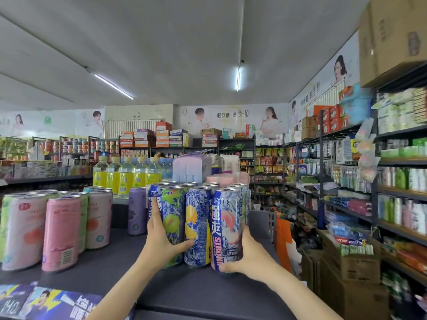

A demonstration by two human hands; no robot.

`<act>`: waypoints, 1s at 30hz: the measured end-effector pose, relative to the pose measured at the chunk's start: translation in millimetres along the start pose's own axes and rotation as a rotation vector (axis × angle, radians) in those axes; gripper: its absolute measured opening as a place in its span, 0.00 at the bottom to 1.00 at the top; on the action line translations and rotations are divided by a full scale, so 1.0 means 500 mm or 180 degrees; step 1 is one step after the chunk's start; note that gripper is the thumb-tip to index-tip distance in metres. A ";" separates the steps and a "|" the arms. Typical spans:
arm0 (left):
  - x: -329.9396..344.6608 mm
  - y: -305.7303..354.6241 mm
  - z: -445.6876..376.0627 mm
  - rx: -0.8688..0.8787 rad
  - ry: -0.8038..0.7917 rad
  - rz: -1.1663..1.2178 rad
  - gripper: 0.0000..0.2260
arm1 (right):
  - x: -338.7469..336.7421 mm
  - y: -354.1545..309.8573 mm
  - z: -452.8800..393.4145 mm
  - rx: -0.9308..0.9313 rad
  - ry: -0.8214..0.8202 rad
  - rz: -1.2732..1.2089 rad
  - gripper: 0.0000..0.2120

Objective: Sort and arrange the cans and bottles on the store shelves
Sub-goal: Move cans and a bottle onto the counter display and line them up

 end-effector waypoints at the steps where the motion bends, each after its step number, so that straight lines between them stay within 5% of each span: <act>1: -0.002 0.003 0.002 0.0009 0.0066 -0.0063 0.59 | -0.003 -0.003 0.000 -0.0020 0.0070 0.0078 0.54; 8: 0.003 0.063 0.018 0.0246 0.0356 -0.0420 0.56 | -0.012 -0.021 0.000 -0.0103 0.0361 0.0206 0.56; 13: 0.015 0.073 0.016 -0.0106 0.0560 -0.0886 0.55 | -0.062 -0.038 0.020 -0.0157 0.0220 -0.0463 0.36; 16: 0.018 0.068 0.013 -0.0134 0.0613 -0.0963 0.54 | -0.134 -0.024 -0.014 -0.0104 0.0371 -0.1194 0.52; 18: 0.018 0.070 0.013 -0.0119 0.0606 -0.0994 0.54 | -0.141 -0.029 -0.027 -0.0108 0.0066 -0.0988 0.59; 22: 0.022 0.070 0.017 -0.0052 0.0587 -0.0977 0.53 | -0.095 -0.013 -0.043 -0.0035 -0.0671 -0.1035 0.60; 30: 0.022 0.071 0.017 -0.0040 0.0621 -0.0998 0.53 | -0.073 0.004 -0.055 -0.0142 -0.0622 -0.1454 0.54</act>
Point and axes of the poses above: each hand's wrist, its own z-axis away from the middle knuckle, its own x-axis out of the palm, y = z × x, the point moved 9 cm from there along -z, towards the middle knuckle, and after that the axes turned 2 degrees about -y, right-handed, at the moved point
